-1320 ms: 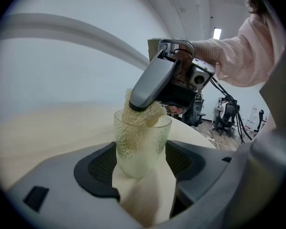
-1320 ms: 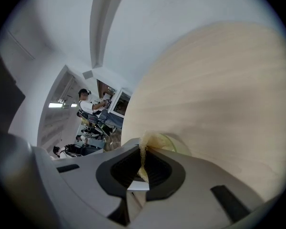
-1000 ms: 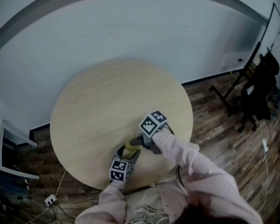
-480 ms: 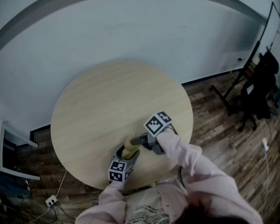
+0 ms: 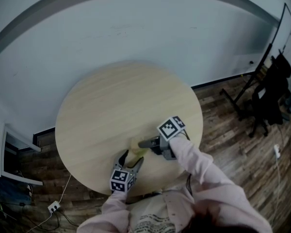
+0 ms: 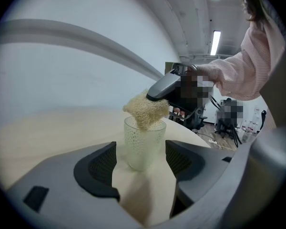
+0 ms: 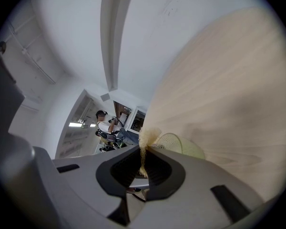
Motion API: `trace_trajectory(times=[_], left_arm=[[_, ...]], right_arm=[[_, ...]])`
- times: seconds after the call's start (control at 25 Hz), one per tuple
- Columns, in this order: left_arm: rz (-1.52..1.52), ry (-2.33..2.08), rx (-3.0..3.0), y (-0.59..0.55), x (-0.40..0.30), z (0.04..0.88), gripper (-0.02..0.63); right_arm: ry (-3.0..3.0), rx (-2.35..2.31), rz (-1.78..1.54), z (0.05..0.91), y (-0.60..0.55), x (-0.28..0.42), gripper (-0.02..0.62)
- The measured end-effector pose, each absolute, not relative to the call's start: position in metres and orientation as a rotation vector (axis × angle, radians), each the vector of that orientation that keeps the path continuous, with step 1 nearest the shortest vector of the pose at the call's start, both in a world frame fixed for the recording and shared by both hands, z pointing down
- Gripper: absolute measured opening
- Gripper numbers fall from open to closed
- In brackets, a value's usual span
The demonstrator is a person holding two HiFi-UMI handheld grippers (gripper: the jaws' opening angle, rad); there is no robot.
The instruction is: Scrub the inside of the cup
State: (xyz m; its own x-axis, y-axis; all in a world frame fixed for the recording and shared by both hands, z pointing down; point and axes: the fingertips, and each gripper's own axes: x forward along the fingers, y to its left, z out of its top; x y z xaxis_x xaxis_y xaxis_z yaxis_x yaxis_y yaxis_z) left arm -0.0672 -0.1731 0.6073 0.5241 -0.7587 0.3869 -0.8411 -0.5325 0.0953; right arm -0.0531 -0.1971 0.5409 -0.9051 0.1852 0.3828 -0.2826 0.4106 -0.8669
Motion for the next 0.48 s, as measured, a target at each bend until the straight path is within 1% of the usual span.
trace_trajectory(times=[0.12, 0.32, 0.48], left_arm=[[0.379, -1.401, 2.490, -0.170, -0.077, 0.589, 0.322], [0.289, -1.489, 2.504, -0.171, -0.091, 0.555, 0.221], [0.257, -1.537, 2.507, -0.170, -0.098, 0.536, 0.170]], right_arm=[[-2.318, 0.065, 1.488, 0.533, -0.195, -0.049, 0.020], [-2.434, 0.021, 1.437, 0.528, -0.186, -0.046, 0.021], [-2.554, 0.022, 1.426, 0.517, -0.183, -0.047, 0.021]])
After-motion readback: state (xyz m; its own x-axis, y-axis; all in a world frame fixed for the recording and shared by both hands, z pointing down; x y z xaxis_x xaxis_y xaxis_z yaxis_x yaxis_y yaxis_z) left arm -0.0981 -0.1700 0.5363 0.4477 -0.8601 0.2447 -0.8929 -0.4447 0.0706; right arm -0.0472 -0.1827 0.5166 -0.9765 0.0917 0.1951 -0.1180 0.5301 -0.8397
